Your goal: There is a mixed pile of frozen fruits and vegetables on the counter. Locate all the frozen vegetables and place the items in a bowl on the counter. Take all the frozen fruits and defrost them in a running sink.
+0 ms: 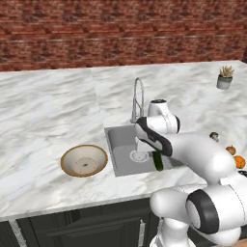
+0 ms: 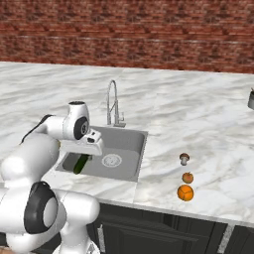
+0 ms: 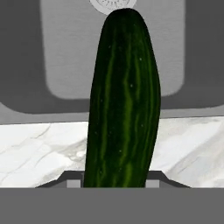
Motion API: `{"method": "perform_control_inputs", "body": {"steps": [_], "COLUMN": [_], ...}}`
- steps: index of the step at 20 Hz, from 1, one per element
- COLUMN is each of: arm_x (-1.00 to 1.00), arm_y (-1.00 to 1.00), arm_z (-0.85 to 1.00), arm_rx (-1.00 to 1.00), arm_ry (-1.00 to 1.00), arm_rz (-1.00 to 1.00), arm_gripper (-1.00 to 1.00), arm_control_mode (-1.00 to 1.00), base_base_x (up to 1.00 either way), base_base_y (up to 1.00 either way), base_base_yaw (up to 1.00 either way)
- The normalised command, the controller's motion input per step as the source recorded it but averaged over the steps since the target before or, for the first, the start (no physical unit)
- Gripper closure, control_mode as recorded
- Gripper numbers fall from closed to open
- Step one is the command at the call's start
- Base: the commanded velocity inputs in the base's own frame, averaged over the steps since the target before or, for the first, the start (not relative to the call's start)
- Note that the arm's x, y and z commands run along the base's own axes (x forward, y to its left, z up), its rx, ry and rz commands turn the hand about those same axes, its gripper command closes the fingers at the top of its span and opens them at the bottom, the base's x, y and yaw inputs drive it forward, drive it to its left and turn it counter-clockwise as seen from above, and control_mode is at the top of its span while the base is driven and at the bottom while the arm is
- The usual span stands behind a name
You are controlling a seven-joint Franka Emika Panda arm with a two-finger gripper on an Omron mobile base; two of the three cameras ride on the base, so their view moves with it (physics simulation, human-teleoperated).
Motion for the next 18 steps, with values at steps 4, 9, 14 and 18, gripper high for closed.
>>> {"method": "perform_control_inputs", "body": {"steps": [4,9,14,18], "arm_x": [0.27,0.11,0.05,0.22], "arm_y": [0.72,0.92,0.81,0.69], "arm_z": [0.15,0.01,0.00,0.00], "arm_rx": [-0.08,-0.15,-0.09,0.00], "arm_ry": [0.18,0.11,0.04,0.00], "arm_rz": [0.01,0.00,0.00,0.00], "arm_gripper": [1.00,1.00,1.00,1.00], "arm_control_mode": [-1.00,-1.00,-1.00,-1.00], "base_base_x": [0.00,0.00,0.00,0.00], "base_base_y": [0.00,0.00,0.00,0.00], "base_base_yaw": [0.00,0.00,0.00,0.00]}}
